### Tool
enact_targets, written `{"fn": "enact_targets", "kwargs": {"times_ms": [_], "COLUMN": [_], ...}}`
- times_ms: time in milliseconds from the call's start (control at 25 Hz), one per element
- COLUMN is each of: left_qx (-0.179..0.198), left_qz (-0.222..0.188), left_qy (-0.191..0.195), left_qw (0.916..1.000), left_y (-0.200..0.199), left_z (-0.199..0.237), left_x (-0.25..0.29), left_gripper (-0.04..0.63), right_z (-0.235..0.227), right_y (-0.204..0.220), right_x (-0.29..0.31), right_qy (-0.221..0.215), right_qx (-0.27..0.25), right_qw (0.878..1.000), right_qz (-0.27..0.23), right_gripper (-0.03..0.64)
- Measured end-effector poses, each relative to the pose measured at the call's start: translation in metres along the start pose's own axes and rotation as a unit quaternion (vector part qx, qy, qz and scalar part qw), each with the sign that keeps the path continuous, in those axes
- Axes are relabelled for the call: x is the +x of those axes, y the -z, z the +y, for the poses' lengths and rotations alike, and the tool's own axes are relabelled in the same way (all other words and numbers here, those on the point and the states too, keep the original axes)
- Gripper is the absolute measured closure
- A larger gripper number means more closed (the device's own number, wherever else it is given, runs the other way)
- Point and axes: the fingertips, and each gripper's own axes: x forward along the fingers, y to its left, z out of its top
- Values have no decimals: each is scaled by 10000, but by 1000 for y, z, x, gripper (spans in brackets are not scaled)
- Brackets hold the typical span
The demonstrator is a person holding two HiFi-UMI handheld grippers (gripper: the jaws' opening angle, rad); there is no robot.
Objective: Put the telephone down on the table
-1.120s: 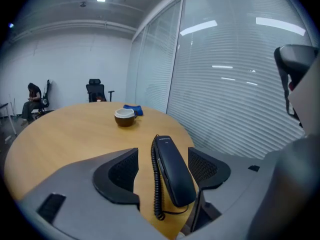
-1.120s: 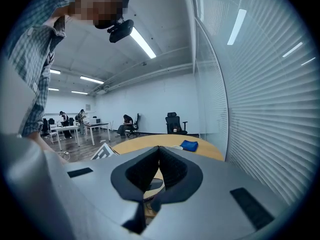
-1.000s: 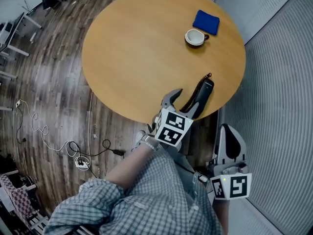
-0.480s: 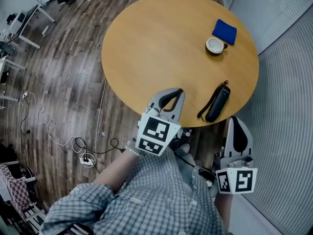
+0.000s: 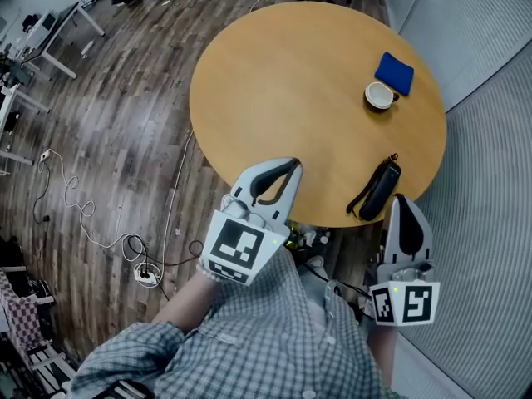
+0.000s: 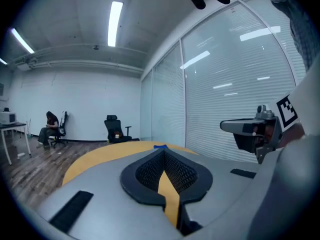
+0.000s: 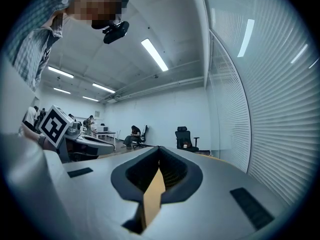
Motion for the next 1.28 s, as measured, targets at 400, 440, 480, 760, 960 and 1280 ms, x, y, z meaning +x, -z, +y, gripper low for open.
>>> {"fn": "enact_targets", "kwargs": {"times_ms": [400, 440, 480, 760, 960, 1280], "left_qx": [-28, -42, -69, -94, -39, 21], "left_qz": [-60, -54, -58, -86, -112, -73], "left_qy": [29, 58, 68, 2, -21, -68], "left_qw": [10000, 10000, 9999, 9999, 9999, 9999], "left_y": [-2, -1, -1, 1, -3, 0], "left_z": [15, 14, 14, 14, 10, 8], "left_x": [-9, -9, -9, -8, -9, -8], "left_gripper": [588, 588, 588, 588, 588, 588], "right_z": [13, 14, 15, 14, 12, 12], "right_y": [-8, -8, -8, -5, -6, -4], "right_x": [7, 7, 7, 4, 1, 1], "right_qy": [-46, -50, -54, -24, -30, -63], "right_qx": [-119, -133, -153, -172, -169, -204], "right_qw": [9999, 9999, 9999, 9998, 9998, 9998], "right_qz": [-43, -37, -29, 22, 40, 61], "right_gripper": [606, 606, 607, 606, 607, 607]}}
